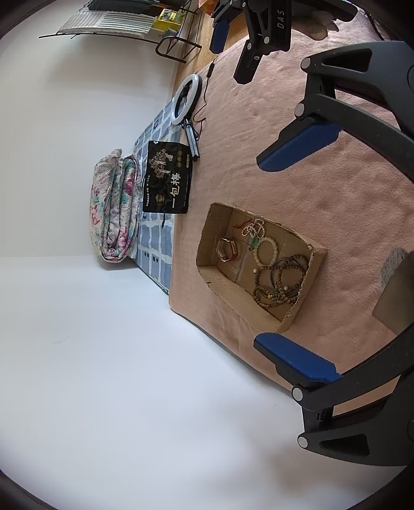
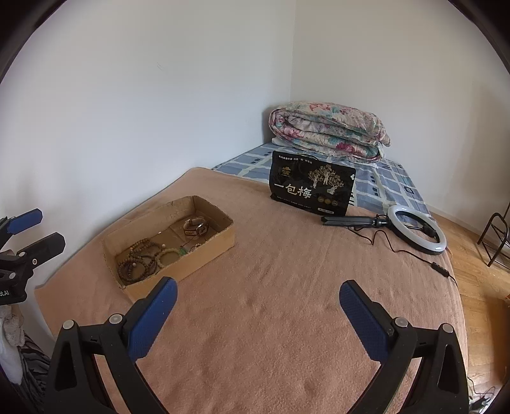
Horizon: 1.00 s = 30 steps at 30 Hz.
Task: Organize jewelry
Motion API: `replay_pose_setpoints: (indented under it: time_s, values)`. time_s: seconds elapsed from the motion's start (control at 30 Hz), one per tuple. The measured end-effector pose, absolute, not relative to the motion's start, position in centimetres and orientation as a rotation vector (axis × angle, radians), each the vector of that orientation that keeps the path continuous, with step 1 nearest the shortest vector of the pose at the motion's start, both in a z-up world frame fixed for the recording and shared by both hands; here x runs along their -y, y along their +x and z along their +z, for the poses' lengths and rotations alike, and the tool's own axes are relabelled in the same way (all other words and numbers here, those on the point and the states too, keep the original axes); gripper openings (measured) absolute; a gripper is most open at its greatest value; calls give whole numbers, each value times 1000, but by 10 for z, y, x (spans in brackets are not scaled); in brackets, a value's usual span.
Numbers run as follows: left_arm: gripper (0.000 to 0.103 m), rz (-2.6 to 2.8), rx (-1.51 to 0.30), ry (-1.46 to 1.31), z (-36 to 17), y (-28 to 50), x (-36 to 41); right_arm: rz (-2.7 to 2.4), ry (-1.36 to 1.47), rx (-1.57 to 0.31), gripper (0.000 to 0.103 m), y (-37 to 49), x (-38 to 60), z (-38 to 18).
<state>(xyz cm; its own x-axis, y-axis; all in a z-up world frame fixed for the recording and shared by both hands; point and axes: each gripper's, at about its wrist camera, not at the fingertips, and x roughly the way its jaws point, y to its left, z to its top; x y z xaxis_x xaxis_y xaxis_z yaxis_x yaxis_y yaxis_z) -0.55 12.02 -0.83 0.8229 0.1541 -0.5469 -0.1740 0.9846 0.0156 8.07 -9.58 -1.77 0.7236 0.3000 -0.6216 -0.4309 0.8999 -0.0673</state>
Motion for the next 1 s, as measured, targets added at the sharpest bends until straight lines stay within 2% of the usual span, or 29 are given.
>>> replay_pose_setpoints:
  time_s: [1.0]
  values:
    - [103,189,-606,-40,-18,6,-118,343,-153,-682,103,92,117,-35]
